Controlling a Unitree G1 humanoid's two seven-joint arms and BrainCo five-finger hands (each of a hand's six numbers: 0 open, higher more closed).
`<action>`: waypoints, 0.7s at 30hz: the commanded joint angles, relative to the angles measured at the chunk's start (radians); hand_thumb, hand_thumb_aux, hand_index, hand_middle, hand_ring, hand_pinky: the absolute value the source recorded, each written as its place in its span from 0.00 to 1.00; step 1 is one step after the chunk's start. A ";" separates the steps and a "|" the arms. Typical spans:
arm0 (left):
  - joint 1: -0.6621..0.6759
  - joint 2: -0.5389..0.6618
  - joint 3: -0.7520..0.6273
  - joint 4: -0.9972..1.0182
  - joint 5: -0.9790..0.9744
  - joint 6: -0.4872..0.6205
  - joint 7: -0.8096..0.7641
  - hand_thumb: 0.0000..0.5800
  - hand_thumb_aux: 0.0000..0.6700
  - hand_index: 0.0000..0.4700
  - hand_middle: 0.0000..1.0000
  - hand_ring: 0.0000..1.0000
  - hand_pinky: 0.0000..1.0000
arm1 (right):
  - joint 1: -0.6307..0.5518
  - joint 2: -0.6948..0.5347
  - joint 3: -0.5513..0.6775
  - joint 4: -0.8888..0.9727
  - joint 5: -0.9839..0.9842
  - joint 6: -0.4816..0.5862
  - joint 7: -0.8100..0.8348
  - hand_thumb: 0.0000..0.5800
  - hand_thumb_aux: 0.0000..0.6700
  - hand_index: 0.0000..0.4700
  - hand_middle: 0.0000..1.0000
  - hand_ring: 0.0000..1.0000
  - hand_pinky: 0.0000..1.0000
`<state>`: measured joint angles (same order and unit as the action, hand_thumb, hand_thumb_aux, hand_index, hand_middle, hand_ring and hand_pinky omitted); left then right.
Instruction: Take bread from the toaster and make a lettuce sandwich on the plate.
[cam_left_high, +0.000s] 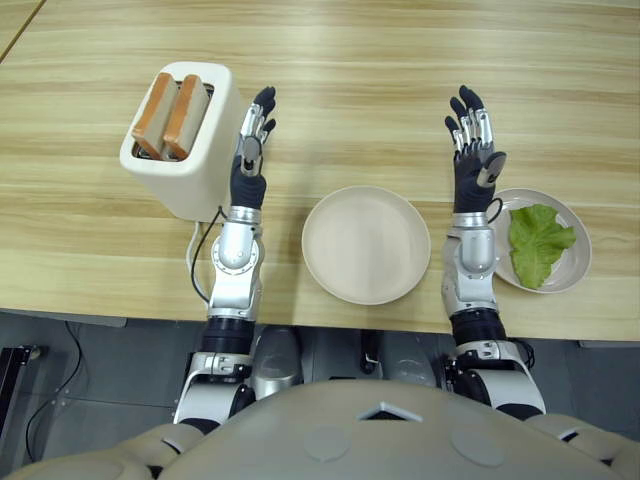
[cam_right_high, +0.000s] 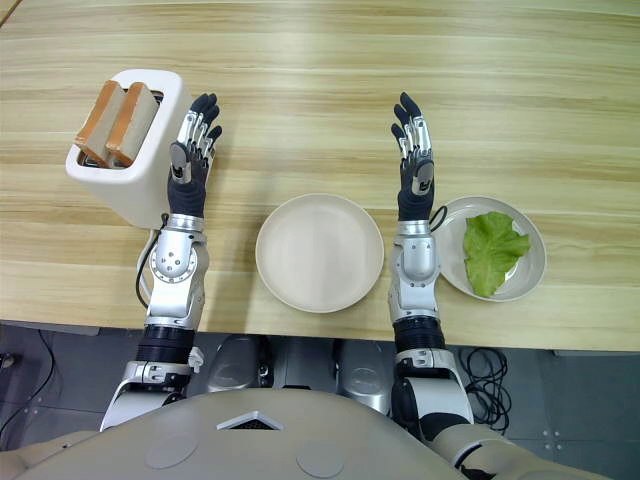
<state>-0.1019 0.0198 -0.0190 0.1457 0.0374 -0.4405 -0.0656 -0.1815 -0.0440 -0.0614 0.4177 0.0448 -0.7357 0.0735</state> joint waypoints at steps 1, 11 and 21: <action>0.014 0.007 -0.011 -0.008 0.013 -0.001 -0.001 0.00 0.00 0.00 0.00 0.00 0.00 | 0.022 0.010 0.010 -0.029 -0.017 0.000 -0.006 0.00 0.00 0.00 0.00 0.00 0.00; 0.025 0.018 -0.021 -0.008 0.048 -0.016 0.014 0.00 0.00 0.00 0.00 0.00 0.00 | 0.033 0.017 0.012 -0.054 -0.031 0.005 -0.018 0.00 0.00 0.00 0.00 0.00 0.00; -0.006 0.261 0.198 -0.374 0.660 0.153 0.308 0.00 0.00 0.00 0.00 0.00 0.00 | 0.050 0.032 0.021 -0.072 -0.022 0.016 -0.013 0.00 0.00 0.00 0.00 0.00 0.00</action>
<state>-0.1236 0.2646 0.1387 -0.1885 0.5999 -0.3617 0.2071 -0.1405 -0.0190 -0.0527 0.3589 0.0212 -0.7335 0.0557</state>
